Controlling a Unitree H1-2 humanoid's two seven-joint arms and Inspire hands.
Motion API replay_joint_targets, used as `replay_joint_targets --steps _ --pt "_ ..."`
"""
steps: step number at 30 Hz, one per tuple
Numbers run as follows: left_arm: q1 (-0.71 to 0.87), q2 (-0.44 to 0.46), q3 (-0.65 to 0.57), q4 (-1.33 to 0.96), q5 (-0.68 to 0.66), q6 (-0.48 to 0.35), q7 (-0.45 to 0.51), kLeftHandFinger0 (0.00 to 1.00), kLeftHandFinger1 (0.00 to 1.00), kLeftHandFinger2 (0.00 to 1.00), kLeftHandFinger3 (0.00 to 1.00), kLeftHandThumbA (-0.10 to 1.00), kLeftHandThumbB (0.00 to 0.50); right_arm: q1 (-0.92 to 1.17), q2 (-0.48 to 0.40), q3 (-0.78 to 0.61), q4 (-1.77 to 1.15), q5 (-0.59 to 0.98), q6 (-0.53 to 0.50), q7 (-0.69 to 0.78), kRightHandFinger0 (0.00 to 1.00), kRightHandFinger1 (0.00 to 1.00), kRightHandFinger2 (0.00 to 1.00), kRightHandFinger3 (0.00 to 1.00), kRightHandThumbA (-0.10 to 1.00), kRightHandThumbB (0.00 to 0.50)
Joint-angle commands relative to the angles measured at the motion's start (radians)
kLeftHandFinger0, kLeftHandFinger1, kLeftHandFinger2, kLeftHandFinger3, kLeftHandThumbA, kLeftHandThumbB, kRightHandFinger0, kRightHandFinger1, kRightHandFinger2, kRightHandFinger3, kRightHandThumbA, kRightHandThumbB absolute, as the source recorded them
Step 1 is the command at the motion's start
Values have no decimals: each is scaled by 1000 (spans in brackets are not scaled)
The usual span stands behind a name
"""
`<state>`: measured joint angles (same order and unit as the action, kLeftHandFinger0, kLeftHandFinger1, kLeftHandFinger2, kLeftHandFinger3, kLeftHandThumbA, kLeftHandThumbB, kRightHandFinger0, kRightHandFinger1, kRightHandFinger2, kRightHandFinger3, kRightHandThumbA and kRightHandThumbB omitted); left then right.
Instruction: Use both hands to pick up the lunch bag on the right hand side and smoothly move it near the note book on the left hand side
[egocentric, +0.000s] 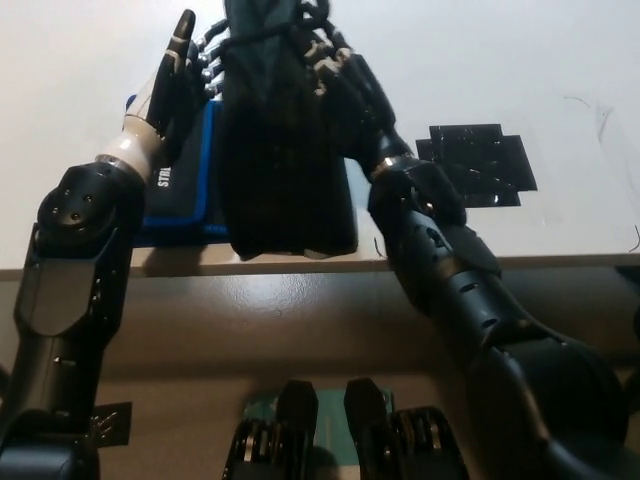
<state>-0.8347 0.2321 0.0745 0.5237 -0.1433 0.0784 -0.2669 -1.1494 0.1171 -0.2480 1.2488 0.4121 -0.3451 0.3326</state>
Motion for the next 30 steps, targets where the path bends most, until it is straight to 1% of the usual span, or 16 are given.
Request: replay_joint_targets --steps 1,2,3,6,7,12,13,15,18,20,23,25,27,28,29,30 --pt "-32 48 6 -65 -19 -14 -36 1000 1000 1000 1000 1000 385 1 -54 12 -83 -49 -59 -58 1000 1000 1000 1000 1000 385" --pt "-30 54 6 -70 -18 -14 -39 1000 1000 1000 1000 1000 384 8 -61 14 -98 -54 -58 -69 1000 1000 1000 1000 1000 384" --pt "-21 64 8 -79 -19 -15 -44 1000 1000 1000 1000 1000 395 24 -75 11 -123 -55 -49 -69 1000 1000 1000 1000 1000 404" --pt "-5 76 18 -101 -26 -12 -44 1000 1000 1000 1000 1000 389 58 -102 19 -183 -70 -34 -74 1000 1000 1000 1000 1000 405" --pt "1 82 20 -109 -28 -14 -45 1000 1000 1000 1000 1000 376 72 -115 28 -206 -83 -29 -76 1000 1000 1000 1000 1000 395" --pt "34 118 26 -165 -41 -10 -71 1000 1000 1000 1000 1000 391 143 -153 34 -355 -90 36 -93 1000 1000 1000 1000 1000 398" --pt "40 123 28 -176 -41 -12 -72 1000 1000 1000 1000 1000 393 156 -161 35 -382 -87 45 -91 1000 1000 1000 1000 1000 379" --pt "47 129 28 -192 -40 -14 -72 1000 1000 1000 1000 1000 393 169 -171 36 -412 -86 54 -90 1000 1000 1000 1000 1000 367" --pt "59 135 27 -213 -44 -12 -72 1000 1000 1000 1000 1000 401 183 -178 31 -444 -68 85 -83 1000 1000 1000 1000 1000 366" --pt "71 133 23 -231 -46 -5 -72 1000 1000 1000 1000 1000 406 195 -180 28 -452 -63 87 -84 1000 1000 1000 1000 1000 378" --pt "112 135 29 -281 -50 -5 -65 1000 1000 1000 1000 1000 382 218 -189 25 -484 -55 96 -74 1000 1000 1000 1000 1000 371" --pt "164 157 45 -334 -54 -1 -64 1000 1000 1000 1000 1000 410 253 -209 29 -559 -71 121 -88 1000 1000 1000 1000 1000 365" --pt "202 175 57 -382 -57 16 -61 1000 1000 1000 1000 1000 422 288 -223 35 -635 -88 145 -99 1000 1000 1000 1000 1000 376" --pt "241 186 73 -425 -66 11 -62 1000 1000 1000 1000 1000 449 330 -238 47 -708 -125 129 -107 1000 1000 1000 1000 1000 350" --pt "268 197 83 -460 -69 9 -63 1000 1000 1000 1000 1000 476 369 -251 55 -777 -143 147 -108 1000 1000 1000 1000 1000 360" --pt "286 200 89 -479 -67 -3 -61 1000 1000 1000 1000 1000 460 394 -259 59 -818 -151 157 -107 1000 1000 1000 1000 1000 368"
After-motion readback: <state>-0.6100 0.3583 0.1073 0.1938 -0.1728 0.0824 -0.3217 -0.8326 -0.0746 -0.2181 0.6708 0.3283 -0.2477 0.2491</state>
